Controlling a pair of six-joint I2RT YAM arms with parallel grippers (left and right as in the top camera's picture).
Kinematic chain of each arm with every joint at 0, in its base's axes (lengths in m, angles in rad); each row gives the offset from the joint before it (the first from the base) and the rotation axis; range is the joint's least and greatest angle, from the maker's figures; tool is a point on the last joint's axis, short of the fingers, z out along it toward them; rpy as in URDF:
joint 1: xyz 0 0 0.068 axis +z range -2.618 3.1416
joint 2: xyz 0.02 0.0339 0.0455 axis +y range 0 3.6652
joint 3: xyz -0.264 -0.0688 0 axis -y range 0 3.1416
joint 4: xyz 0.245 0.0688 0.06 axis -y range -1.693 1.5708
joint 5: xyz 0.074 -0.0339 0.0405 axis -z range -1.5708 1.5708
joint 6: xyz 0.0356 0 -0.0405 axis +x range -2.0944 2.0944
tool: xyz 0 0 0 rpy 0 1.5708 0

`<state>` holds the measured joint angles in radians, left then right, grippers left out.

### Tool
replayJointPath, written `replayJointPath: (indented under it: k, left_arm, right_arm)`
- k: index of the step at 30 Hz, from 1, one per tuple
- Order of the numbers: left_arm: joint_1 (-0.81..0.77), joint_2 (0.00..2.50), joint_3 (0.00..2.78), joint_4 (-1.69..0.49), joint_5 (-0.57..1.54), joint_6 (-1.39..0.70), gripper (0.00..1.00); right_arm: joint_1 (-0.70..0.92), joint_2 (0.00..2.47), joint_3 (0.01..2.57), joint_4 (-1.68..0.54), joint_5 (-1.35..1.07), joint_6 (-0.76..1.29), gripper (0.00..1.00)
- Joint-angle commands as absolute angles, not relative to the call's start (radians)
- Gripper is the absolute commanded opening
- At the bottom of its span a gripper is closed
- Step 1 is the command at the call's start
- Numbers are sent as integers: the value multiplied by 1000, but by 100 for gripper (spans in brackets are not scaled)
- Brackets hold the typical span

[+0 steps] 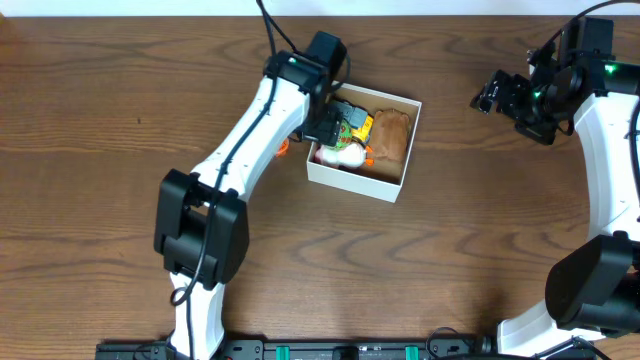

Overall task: Pack container
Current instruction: 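Place the green ball into the box and release it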

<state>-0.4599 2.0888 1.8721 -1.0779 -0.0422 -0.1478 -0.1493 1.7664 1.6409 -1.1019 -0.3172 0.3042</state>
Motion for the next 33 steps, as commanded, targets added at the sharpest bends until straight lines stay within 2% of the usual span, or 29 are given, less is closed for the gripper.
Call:
replayJointPath:
  k: [1,6,15,27,33]
  left_arm:
    - [-436,2018,1870,-1076,-70,-128,84]
    - [-439,2018,1870,-1026,17,-128,85]
    - [-481,2048,1869,-966,14,-109,84]
    - [-480,2214,1869,-955,6,-109,84]
    - [-480,2204,1885,-957,6,-109,84]
  right_arm:
    - [-136,1769,1639,-1099,-311,314,99]
    - [-136,1769,1639,-1099,-310,314,99]
    - [-136,1769,1639,-1099,-311,314,99]
    - [-136,1769,1639,-1102,-311,314,99]
    - [-136,1769,1639,-1112,-311,314,99]
